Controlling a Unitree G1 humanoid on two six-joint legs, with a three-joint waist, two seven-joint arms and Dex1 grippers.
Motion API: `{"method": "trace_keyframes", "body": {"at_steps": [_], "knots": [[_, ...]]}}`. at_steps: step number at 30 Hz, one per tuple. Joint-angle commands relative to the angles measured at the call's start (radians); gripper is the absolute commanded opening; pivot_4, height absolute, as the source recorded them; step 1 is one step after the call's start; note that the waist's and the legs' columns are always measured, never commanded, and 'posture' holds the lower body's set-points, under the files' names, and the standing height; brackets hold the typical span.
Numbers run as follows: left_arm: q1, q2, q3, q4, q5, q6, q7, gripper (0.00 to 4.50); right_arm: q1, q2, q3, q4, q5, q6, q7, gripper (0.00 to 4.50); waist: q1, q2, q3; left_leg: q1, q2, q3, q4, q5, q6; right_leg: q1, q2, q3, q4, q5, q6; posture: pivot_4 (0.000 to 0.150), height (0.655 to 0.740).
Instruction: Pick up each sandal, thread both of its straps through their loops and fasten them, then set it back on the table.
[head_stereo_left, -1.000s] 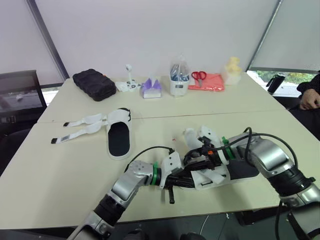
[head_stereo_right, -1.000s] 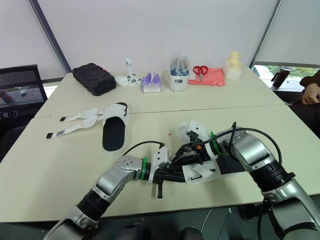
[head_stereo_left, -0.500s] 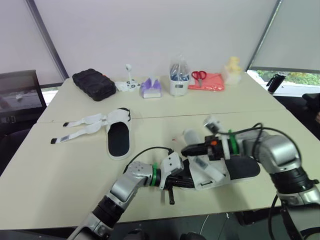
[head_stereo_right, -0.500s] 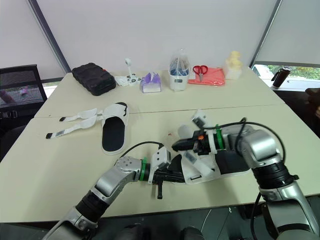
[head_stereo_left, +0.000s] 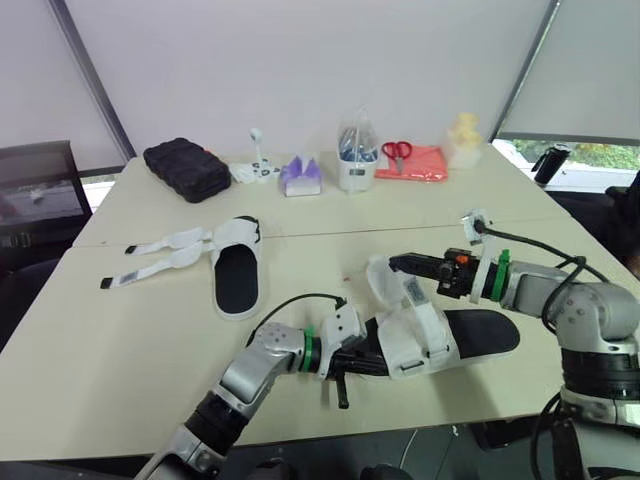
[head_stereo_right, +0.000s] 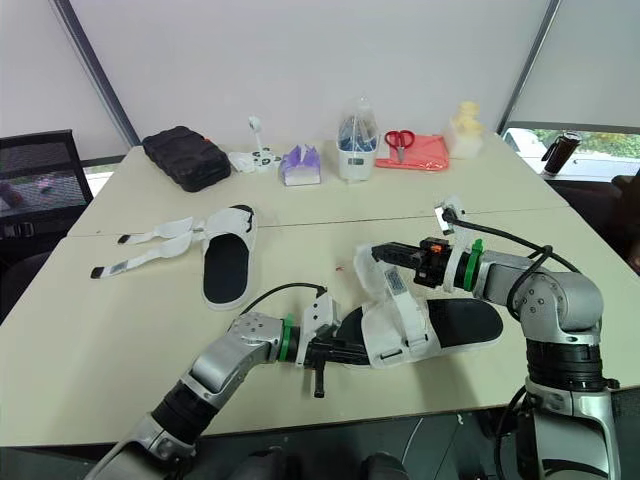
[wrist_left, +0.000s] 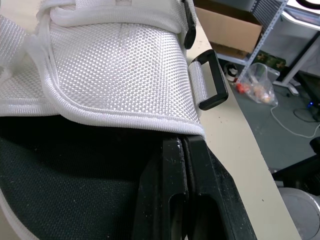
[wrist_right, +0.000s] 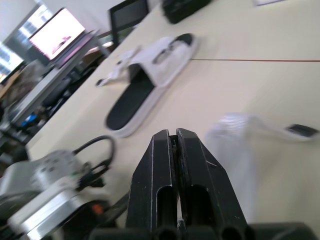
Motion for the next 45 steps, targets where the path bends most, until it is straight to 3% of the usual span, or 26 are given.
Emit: {"method": "trace_keyframes", "body": {"at_steps": [1, 17, 27, 28, 31, 36, 40, 45], "knots": [[0.022, 0.01, -0.022, 0.013, 0.011, 0.027, 0.008, 0.0, -0.011, -0.002, 0.006, 0.042, -0.069, -0.071, -0.061, 0.04, -0.001, 0.0, 0.0, 0.0, 0.0, 0.0, 0.0, 0.0, 0.0, 0.0, 0.0, 0.0, 0.0, 0.0, 0.0, 0.15, 0.74], [0.028, 0.008, -0.02, 0.005, 0.006, 0.038, 0.023, 0.0, -0.048, 0.025, 0.117, 0.176, -0.208, -0.119, -0.124, 0.04, -0.007, 0.0, 0.0, 0.0, 0.0, 0.001, 0.0, 0.0, 0.0, 0.0, 0.001, 0.0, 0.0, 0.0, 0.0, 0.15, 0.74], [0.028, 0.001, -0.021, 0.012, 0.01, 0.027, 0.031, 0.0, -0.067, -0.034, 0.313, 0.245, -0.366, -0.207, -0.045, 0.04, -0.025, 0.0, 0.0, 0.002, 0.0, 0.001, 0.001, 0.0, 0.0, 0.002, 0.002, 0.0, 0.0, 0.0, 0.0, 0.15, 0.74], [0.026, 0.001, -0.022, 0.016, 0.013, 0.021, 0.03, 0.0, -0.072, -0.038, 0.319, 0.244, -0.369, -0.209, -0.031, 0.67, -0.024, 0.0, 0.0, 0.002, 0.0, 0.001, 0.001, 0.0, 0.0, 0.002, 0.002, 0.0, 0.0, 0.0, 0.0, 0.15, 0.74], [0.013, -0.006, -0.019, 0.036, 0.019, 0.0, 0.033, 0.0, -0.083, -0.04, 0.313, 0.249, -0.378, -0.216, -0.018, 1.94, -0.023, 0.0, 0.0, 0.001, 0.0, 0.001, 0.001, 0.0, 0.0, 0.002, 0.002, 0.0, 0.0, 0.0, 0.0, 0.15, 0.74], [-0.025, -0.023, -0.001, 0.101, 0.035, -0.05, 0.055, 0.0, -0.118, -0.056, 0.241, 0.271, -0.362, -0.232, 0.011, 4.47, -0.021, 0.0, 0.0, 0.001, 0.0, 0.001, 0.001, 0.0, 0.0, 0.002, 0.002, 0.0, 0.0, 0.0, 0.0, 0.15, 0.74], [-0.061, -0.027, 0.01, 0.162, 0.047, -0.099, 0.058, 0.0, -0.173, -0.093, 0.193, 0.311, -0.355, -0.265, 0.061, 4.47, -0.022, 0.0, 0.0, 0.001, -0.001, 0.001, 0.003, 0.0, 0.0, 0.002, 0.001, 0.0, 0.0, 0.0, 0.0, 0.15, 0.74], [-0.139, -0.042, 0.023, 0.281, 0.074, -0.189, 0.074, 0.0, -0.256, -0.092, 0.152, 0.318, -0.217, -0.14, 0.218, 4.47, -0.023, -0.001, 0.0, 0.001, -0.001, 0.001, 0.003, 0.0, 0.0, 0.002, 0.002, -0.001, 0.0, 0.001, 0.0, 0.15, 0.74]]}}
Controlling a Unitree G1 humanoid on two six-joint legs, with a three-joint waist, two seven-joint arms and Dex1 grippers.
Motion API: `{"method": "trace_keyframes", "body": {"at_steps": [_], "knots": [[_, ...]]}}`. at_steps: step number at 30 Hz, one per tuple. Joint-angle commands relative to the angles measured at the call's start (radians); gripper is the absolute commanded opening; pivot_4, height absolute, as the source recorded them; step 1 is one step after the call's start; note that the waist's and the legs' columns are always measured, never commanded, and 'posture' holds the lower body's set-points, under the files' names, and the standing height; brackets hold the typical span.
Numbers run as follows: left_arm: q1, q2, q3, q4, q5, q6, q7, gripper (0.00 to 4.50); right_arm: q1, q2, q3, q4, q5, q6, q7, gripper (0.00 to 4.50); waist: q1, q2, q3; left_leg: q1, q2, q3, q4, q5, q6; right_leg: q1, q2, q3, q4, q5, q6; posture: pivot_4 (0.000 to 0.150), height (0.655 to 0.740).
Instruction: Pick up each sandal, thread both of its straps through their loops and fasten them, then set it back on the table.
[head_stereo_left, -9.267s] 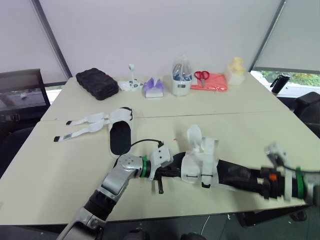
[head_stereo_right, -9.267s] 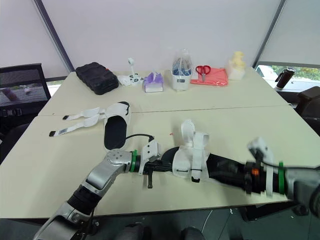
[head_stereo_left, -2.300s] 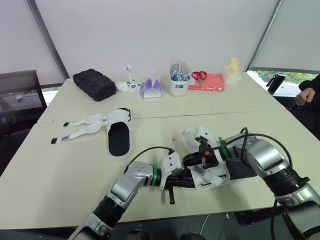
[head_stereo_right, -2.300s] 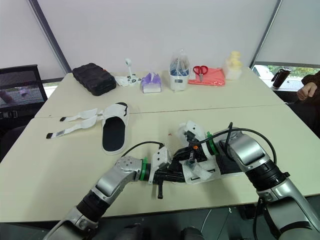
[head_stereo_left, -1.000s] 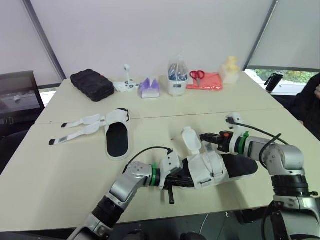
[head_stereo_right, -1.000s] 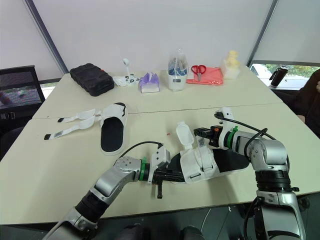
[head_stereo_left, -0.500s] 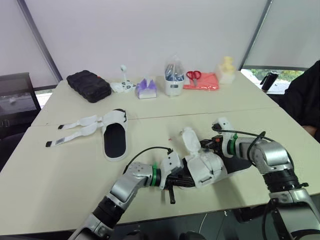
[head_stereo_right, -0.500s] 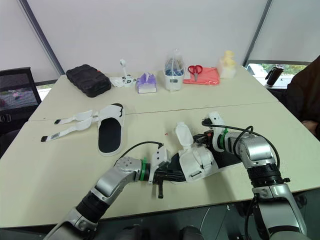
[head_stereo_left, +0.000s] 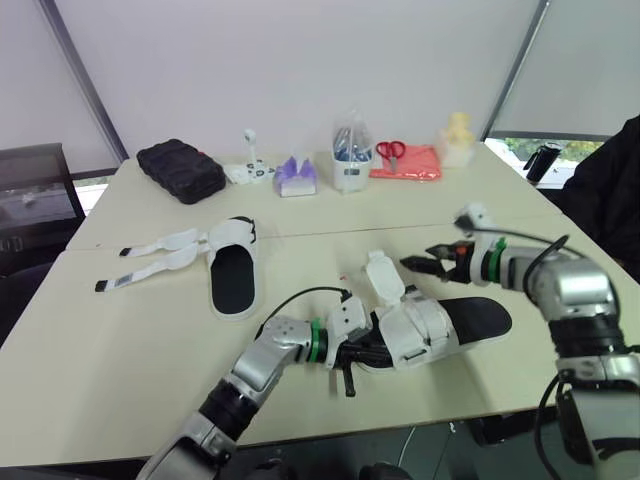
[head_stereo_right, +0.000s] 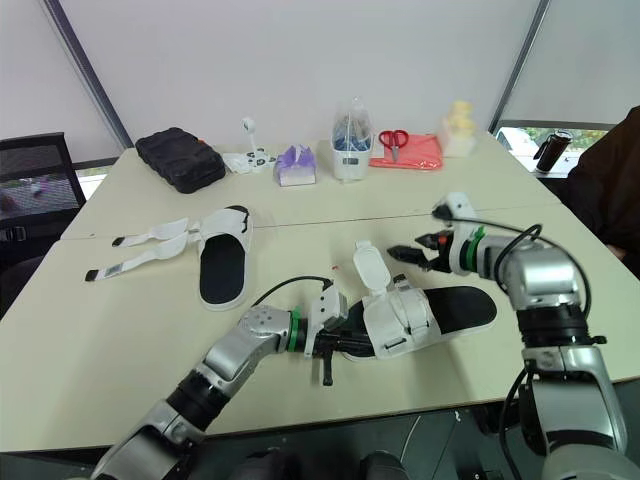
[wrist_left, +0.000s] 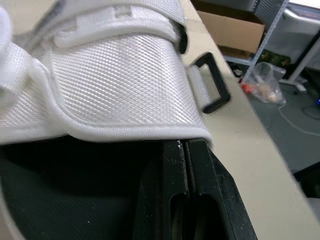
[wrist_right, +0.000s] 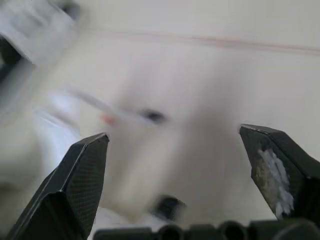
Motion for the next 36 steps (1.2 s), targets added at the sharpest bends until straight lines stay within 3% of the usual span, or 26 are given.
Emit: {"method": "trace_keyframes", "body": {"at_steps": [1, 14, 20, 29, 36], "knots": [[-0.028, 0.001, 0.021, 0.086, 0.051, -0.035, 0.045, 0.0, -0.035, 0.001, -0.006, -0.025, 0.066, 0.05, 0.078, 4.47, 0.0, 0.0, 0.0, 0.0, 0.0, 0.0, 0.0, 0.0, 0.0, 0.0, 0.0, 0.0, 0.0, 0.0, 0.0, 0.15, 0.74], [-0.011, 0.0, 0.022, 0.068, 0.039, -0.034, 0.035, 0.0, -0.096, 0.068, 0.128, 0.154, 0.014, 0.07, 0.153, 4.47, -0.002, 0.0, 0.0, -0.001, 0.0, 0.0, -0.001, 0.0, 0.0, -0.002, -0.002, 0.0, 0.0, 0.0, 0.0, 0.15, 0.74], [0.008, -0.002, 0.028, 0.047, 0.044, -0.024, 0.047, 0.0, -0.229, 0.162, 0.026, 0.346, 0.101, 0.171, 0.18, 4.47, -0.004, 0.001, 0.0, -0.001, 0.0, 0.0, -0.002, 0.0, 0.0, -0.003, -0.002, 0.0, 0.001, 0.0, 0.0, 0.15, 0.74], [0.038, 0.005, 0.033, 0.006, 0.044, -0.004, 0.07, 0.0, -0.373, 0.285, -0.116, 0.624, 0.067, 0.019, 0.002, 4.47, -0.009, 0.001, 0.0, -0.001, 0.0, 0.001, -0.007, 0.0, -0.002, -0.006, -0.003, 0.001, 0.0, 0.001, -0.001, 0.15, 0.74], [0.08, -0.002, 0.022, -0.037, 0.043, 0.011, 0.075, 0.0, -0.306, 0.284, -0.11, 0.497, 0.074, 0.05, 0.024, 1.06, -0.01, 0.001, 0.0, -0.001, 0.0, 0.003, -0.012, 0.001, -0.003, -0.009, -0.004, 0.001, 0.001, 0.003, 0.002, 0.15, 0.74]]}}
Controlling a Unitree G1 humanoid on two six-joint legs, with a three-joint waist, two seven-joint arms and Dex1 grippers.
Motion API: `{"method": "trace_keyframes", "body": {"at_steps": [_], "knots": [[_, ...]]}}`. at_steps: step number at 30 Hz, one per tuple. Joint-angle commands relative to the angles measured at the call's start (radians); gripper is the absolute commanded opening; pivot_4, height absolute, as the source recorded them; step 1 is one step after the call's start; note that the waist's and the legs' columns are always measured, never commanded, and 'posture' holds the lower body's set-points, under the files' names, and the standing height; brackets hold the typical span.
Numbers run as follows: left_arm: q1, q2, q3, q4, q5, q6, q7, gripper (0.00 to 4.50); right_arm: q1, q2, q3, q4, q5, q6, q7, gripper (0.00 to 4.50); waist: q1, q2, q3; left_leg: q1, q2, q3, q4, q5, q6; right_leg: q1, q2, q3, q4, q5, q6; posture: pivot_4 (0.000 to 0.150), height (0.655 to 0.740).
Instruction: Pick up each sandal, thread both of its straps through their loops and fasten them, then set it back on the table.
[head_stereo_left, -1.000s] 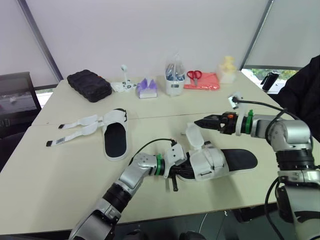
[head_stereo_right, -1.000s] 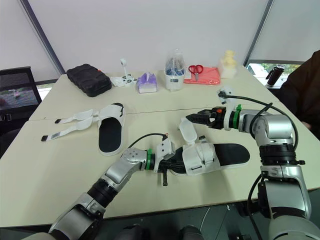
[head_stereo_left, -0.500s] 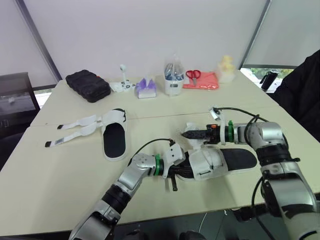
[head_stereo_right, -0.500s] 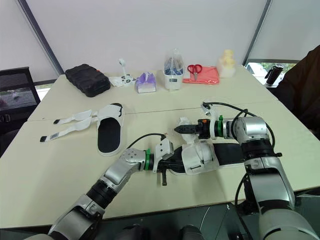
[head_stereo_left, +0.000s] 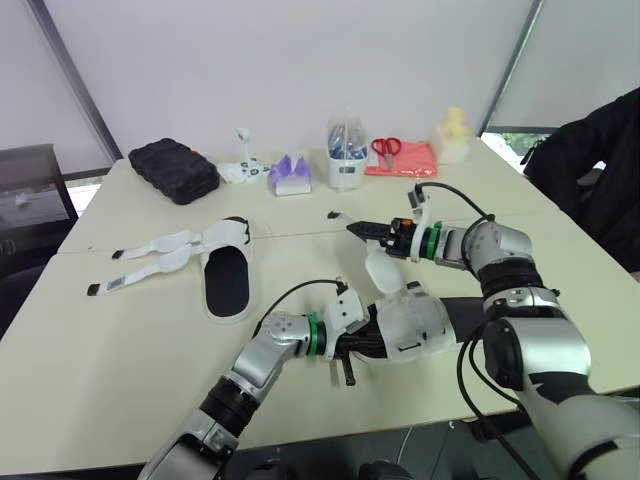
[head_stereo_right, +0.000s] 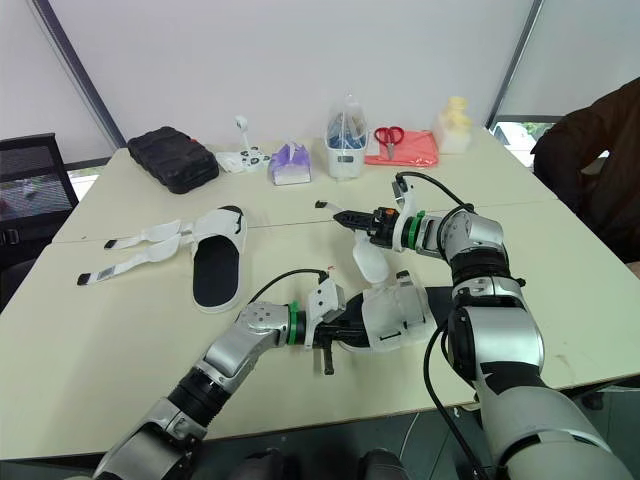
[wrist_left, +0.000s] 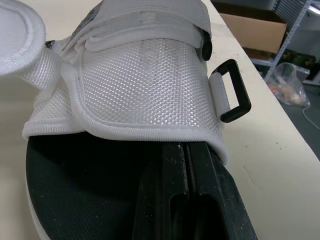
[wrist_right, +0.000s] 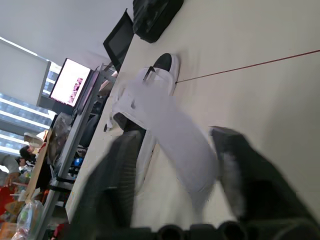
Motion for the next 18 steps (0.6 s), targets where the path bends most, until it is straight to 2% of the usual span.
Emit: {"method": "trace_keyframes", "body": {"at_steps": [1, 2, 6, 15, 18], "knots": [[0.039, 0.003, -0.011, 0.001, 0.02, 0.029, 0.022, 0.0, 0.028, -0.004, -0.018, -0.127, 0.027, 0.03, 0.009, 0.52, 0.0, 0.0, 0.0, 0.0, 0.0, 0.0, 0.0, 0.0, 0.0, 0.0, 0.0, 0.0, 0.0, 0.0, 0.0, 0.15, 0.74], [0.047, 0.003, -0.012, -0.007, 0.02, 0.029, 0.023, 0.0, 0.043, -0.002, -0.017, -0.157, 0.03, 0.039, 0.005, 0.02, 0.0, 0.0, 0.0, 0.0, 0.0, 0.0, 0.0, 0.0, 0.0, 0.0, 0.0, 0.0, 0.0, 0.0, 0.0, 0.15, 0.74], [0.066, 0.015, -0.011, -0.047, -0.003, 0.058, -0.002, 0.0, 0.117, 0.007, -0.005, -0.302, 0.03, 0.026, -0.011, 0.02, 0.0, 0.0, 0.0, 0.0, 0.0, 0.0, -0.001, 0.0, 0.0, 0.0, 0.0, 0.0, 0.0, 0.0, 0.0, 0.15, 0.74], [-0.034, 0.024, 0.016, 0.078, 0.004, 0.028, -0.061, 0.0, 0.205, -0.016, 0.064, -0.515, -0.012, -0.153, 0.033, 0.02, 0.003, 0.0, 0.0, 0.0, 0.0, 0.0, 0.0, 0.0, 0.0, 0.0, 0.001, 0.0, 0.001, 0.0, 0.0, 0.15, 0.74], [-0.053, 0.032, 0.017, 0.087, 0.007, 0.027, -0.073, 0.0, 0.338, -0.066, 0.081, -0.748, -0.004, -0.247, 0.093, 0.02, 0.011, 0.0, 0.0, 0.0, 0.0, 0.0, 0.001, 0.0, 0.0, 0.0, 0.002, 0.0, 0.001, 0.0, 0.0, 0.15, 0.74]]}}
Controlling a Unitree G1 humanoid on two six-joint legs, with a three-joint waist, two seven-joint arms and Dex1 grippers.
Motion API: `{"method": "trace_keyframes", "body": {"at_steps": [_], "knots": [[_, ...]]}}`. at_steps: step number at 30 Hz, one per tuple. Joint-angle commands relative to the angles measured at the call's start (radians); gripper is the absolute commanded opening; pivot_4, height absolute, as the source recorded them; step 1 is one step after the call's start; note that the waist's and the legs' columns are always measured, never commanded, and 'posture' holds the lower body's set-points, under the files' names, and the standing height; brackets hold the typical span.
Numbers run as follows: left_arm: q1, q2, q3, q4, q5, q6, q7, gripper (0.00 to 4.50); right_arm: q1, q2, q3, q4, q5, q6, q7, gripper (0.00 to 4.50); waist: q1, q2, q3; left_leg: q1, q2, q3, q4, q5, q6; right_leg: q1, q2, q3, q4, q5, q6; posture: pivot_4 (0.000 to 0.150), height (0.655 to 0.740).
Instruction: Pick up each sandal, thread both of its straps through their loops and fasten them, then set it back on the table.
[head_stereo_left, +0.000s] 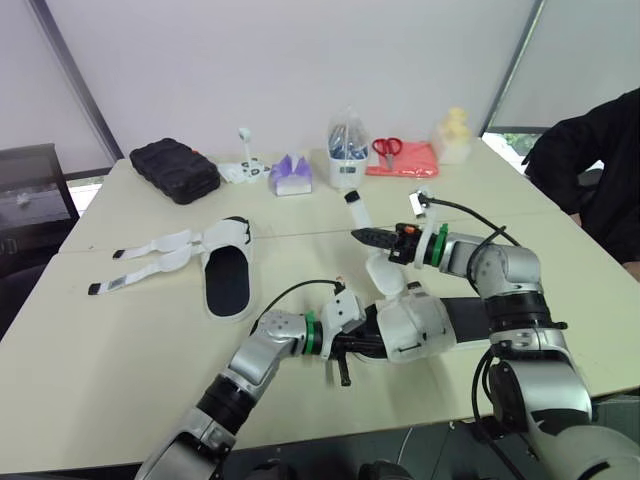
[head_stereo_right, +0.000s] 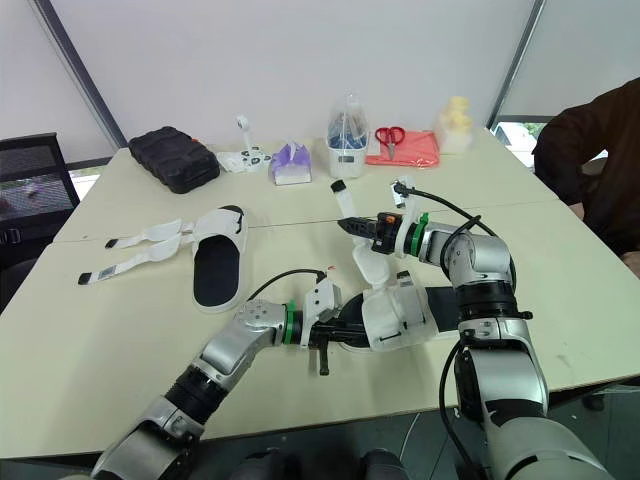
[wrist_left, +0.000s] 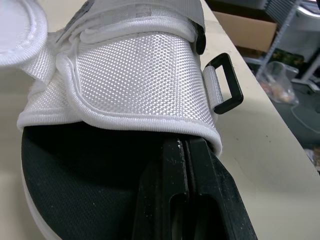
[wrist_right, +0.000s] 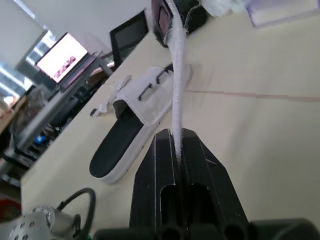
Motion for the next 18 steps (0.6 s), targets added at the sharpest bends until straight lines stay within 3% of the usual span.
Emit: {"method": "trace_keyframes", "body": {"at_steps": [1, 4, 8, 12, 18], "knots": [[0.002, 0.024, 0.009, 0.03, 0.022, 0.011, 0.006, 0.0, 0.165, -0.057, 0.02, -0.295, -0.049, -0.268, 0.084, 0.02, 0.002, 0.0, 0.0, 0.0, 0.0, 0.0, 0.0, 0.0, 0.0, 0.001, 0.0, 0.0, 0.0, 0.0, 0.0, 0.15, 0.74], [0.014, 0.03, 0.006, 0.02, 0.021, 0.014, 0.005, 0.0, 0.315, -0.098, 0.087, -0.393, -0.218, -0.657, 0.113, 0.02, -0.003, -0.001, 0.0, 0.0, 0.0, 0.0, 0.0, 0.0, 0.0, 0.001, 0.002, 0.0, -0.001, 0.0, 0.001, 0.15, 0.74], [0.027, 0.023, -0.003, 0.006, 0.017, 0.024, 0.011, 0.0, 0.443, -0.174, 0.124, -0.403, -0.317, -0.949, 0.169, 0.02, -0.004, -0.001, 0.001, 0.002, 0.0, 0.002, 0.003, 0.0, 0.0, 0.003, 0.007, 0.0, -0.001, 0.003, 0.007, 0.15, 0.74], [0.034, 0.015, -0.01, -0.004, 0.015, 0.033, 0.015, 0.0, 0.417, -0.219, 0.116, -0.27, -0.451, -1.313, 0.104, 0.02, -0.003, -0.001, 0.001, 0.003, 0.002, 0.001, 0.005, 0.0, 0.0, 0.005, 0.009, 0.0, -0.001, 0.003, 0.007, 0.15, 0.74], [0.04, 0.018, -0.012, -0.014, 0.014, 0.039, 0.012, 0.0, 0.39, -0.299, 0.122, -0.093, -0.494, -1.684, 0.081, 0.02, 0.002, -0.002, 0.001, 0.003, 0.002, 0.0, 0.006, 0.0, 0.0, 0.006, 0.009, 0.0, -0.001, 0.003, 0.007, 0.15, 0.74]]}}
